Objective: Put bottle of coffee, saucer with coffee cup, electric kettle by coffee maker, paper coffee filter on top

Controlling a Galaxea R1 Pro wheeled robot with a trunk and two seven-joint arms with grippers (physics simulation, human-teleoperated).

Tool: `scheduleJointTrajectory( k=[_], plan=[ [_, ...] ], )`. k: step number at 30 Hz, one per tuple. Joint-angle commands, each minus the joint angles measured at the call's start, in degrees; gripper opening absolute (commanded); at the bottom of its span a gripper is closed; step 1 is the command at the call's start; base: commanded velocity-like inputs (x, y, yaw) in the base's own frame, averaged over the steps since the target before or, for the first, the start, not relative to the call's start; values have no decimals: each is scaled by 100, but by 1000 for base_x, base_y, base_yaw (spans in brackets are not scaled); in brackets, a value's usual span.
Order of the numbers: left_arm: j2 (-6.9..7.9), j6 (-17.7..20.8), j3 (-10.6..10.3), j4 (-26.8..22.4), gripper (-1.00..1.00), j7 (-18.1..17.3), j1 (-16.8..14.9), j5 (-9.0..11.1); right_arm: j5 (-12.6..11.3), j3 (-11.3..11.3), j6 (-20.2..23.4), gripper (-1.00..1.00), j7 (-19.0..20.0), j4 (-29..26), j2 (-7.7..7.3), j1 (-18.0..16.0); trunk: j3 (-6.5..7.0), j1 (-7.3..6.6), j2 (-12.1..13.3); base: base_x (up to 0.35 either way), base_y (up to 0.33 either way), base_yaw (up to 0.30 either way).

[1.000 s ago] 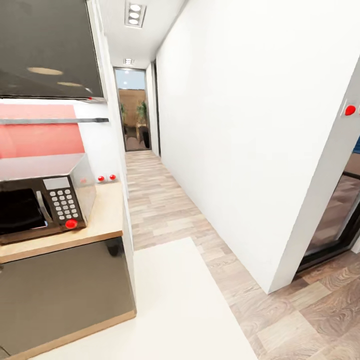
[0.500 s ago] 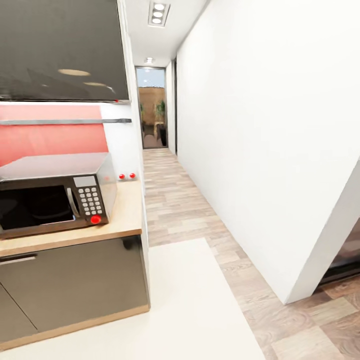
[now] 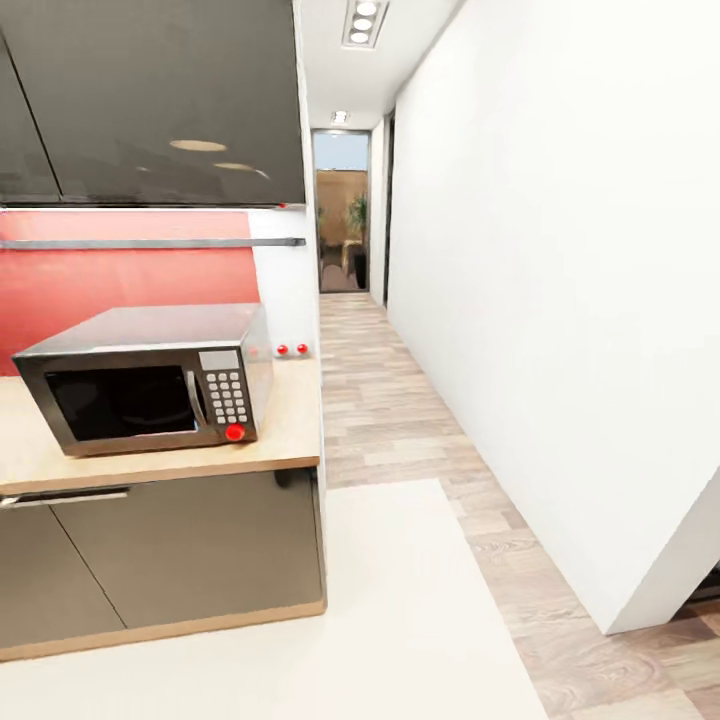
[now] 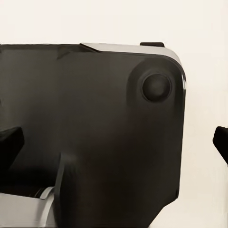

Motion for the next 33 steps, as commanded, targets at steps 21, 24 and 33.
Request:
scheduleJointTrajectory(
  k=[21,24,33],
  plan=[
    [-7,-12,36,-1,100,-3,-1,6,1,-2,-18,100,-3,3,1,-1,267,-462,840,0,0,235],
    [-5,-12,36,-1,100,-3,-1,6,1,-2,-19,100,-3,2,1,-2,306,-528,960,0,0,235],
    [-13,-13,36,-1,100,-10,-1,6,1,-2,-18,100,-3,7,1,-1,423,-725,1321,0,0,235]
  ],
)
